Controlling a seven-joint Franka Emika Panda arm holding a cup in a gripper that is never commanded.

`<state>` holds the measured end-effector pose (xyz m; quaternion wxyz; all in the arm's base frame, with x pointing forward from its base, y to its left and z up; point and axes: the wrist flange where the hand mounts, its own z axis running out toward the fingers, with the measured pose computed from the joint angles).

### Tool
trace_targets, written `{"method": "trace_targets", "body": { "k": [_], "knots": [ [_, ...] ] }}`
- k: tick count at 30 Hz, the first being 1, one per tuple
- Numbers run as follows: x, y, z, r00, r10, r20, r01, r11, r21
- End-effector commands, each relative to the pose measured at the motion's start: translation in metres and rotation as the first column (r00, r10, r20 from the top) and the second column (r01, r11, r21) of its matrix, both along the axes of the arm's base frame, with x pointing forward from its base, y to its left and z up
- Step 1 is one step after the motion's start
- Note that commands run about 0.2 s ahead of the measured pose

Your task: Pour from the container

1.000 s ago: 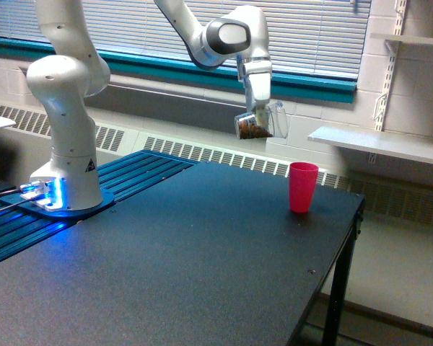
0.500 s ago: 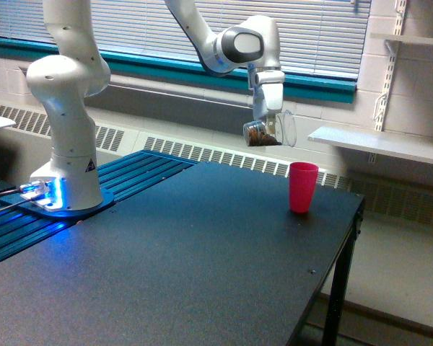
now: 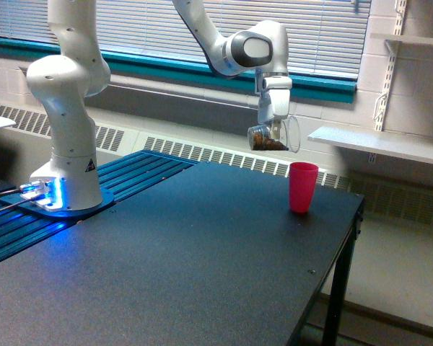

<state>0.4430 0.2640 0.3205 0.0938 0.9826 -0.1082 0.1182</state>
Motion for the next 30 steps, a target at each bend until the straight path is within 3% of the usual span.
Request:
{"method": "trace_targets", "body": {
  "k": [1,30],
  "knots": [
    [0.002,0.006,-0.001,1.0,0.011,-0.008,-0.011,1.0,-0.011],
    [0.012,0.027,-0.014,0.997,0.03,-0.076,-0.034,0.998,-0.044]
  ]
}}
